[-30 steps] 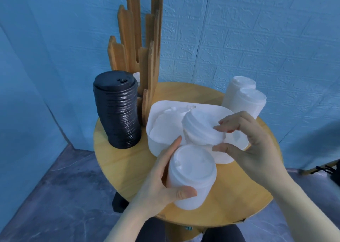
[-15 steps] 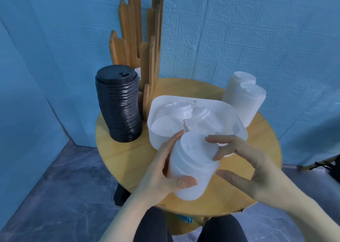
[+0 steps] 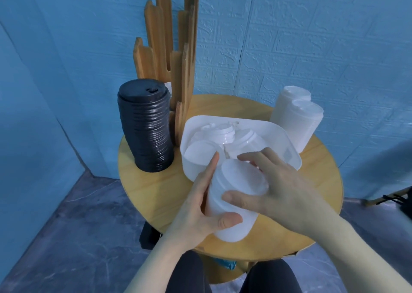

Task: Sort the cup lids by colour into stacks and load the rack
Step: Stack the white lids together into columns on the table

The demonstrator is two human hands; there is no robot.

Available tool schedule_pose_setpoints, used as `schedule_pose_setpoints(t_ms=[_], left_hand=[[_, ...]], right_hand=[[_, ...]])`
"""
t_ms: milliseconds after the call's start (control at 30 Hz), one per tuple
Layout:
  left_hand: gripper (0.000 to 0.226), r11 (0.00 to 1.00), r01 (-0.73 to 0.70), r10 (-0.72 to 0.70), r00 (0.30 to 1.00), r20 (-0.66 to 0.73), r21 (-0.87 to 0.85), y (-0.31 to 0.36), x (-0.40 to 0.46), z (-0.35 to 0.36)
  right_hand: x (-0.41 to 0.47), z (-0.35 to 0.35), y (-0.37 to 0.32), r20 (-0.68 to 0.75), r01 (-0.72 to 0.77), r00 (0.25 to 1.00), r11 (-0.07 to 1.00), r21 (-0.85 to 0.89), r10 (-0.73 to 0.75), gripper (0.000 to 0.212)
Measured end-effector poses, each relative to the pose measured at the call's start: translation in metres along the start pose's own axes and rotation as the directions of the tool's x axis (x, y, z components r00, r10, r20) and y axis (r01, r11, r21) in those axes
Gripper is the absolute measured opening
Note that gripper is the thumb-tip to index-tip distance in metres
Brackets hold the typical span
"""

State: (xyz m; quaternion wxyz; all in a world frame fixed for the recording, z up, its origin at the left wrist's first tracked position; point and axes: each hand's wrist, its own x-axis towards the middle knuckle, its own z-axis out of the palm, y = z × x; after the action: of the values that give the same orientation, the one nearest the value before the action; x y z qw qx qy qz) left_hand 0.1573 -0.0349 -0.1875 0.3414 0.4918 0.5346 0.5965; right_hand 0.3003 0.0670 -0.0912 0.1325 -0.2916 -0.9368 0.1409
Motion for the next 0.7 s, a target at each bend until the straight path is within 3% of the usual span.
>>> schedule_pose_setpoints(t_ms=[100,133,233,300,400,500,633,700], left_hand=[[0.096,1.0,-0.007,0.008,1.0,-0.006,0.03,-0.001,0.001,-0.001],[0.096,0.999,-0.01,0.01,1.0,-0.004,0.03,-0.001,0.001,-0.001],[0.099,0.999,-0.021,0.021,1.0,0.003,0.031,0.0,0.001,-0.001],[0.099,0.999,-0.032,0.032,0.999,0.0,0.027,0.0,0.002,-0.001],[0.1,0.999,-0.032,0.032,0.999,0.002,-0.006,0.001,0.002,0.0],[0.106,0.999,-0.026,0.026,1.0,0.014,-0.04,0.001,0.0,0.0],[0.107,1.0,-0.026,0.026,1.0,0.003,-0.009,-0.001,-0.001,0.0],[0.102,0.999,-0.032,0.032,0.999,-0.009,0.015,-0.001,-0.001,0.0]], right_hand=[[-0.007,0.004,-0.011,-0.079,-0.023,0.997,0.973,-0.232,0.005,0.101],[-0.009,0.001,-0.008,-0.047,0.006,0.999,0.986,-0.167,-0.014,0.101],[0.004,-0.009,0.017,0.132,0.125,0.976,0.942,0.31,-0.173,0.085],[0.009,-0.011,0.029,0.132,0.181,0.96,0.909,0.376,-0.246,0.081],[0.007,-0.016,0.029,0.079,0.151,0.978,0.92,0.361,-0.191,0.076],[0.001,-0.016,0.013,0.076,0.051,0.995,0.982,0.18,-0.065,0.073],[-0.011,0.006,-0.02,-0.198,-0.05,0.98,0.958,-0.282,-0.007,0.09],[-0.012,0.003,-0.019,-0.143,-0.061,0.99,0.946,-0.318,0.016,0.1]])
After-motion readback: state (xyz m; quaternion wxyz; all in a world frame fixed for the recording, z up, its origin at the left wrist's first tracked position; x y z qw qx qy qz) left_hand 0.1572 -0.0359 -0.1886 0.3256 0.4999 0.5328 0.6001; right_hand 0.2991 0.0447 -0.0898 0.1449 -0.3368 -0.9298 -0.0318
